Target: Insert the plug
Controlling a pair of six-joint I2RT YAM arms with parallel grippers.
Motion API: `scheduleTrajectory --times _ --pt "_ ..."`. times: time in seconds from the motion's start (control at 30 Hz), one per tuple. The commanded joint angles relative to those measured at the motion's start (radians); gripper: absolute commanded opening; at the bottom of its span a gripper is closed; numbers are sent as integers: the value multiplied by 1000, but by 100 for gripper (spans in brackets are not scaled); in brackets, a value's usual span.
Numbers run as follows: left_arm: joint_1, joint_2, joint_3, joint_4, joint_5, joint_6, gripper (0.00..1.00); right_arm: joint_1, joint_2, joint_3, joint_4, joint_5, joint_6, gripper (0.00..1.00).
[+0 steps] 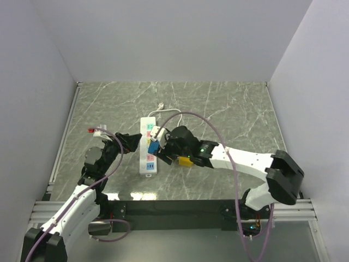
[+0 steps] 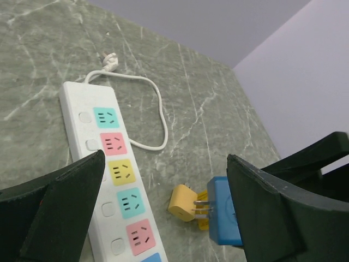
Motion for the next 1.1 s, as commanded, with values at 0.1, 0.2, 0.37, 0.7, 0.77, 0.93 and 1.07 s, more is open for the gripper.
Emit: scheduleTrajectory --times 0.1,0.2,0.37,0.7,0.77,0.93,1.07 --pt "36 25 -18 55 29 16 99 23 133 194 -222 16 -18 0" --pt "59 42 -26 86 75 2 99 22 162 229 -261 22 -57 0" --pt "86 29 -46 112 108 -12 99 25 185 280 -324 13 -132 0" --pt "106 -47 -59 85 126 -18 99 26 365 471 -514 18 -258 0" --pt "106 -66 -61 69 122 -18 99 28 383 494 -535 16 -272 0" --pt "108 -70 -67 77 135 -23 99 37 426 534 -586 51 -290 0" --pt "109 -66 -70 88 145 -24 100 46 447 557 -614 61 -304 0"
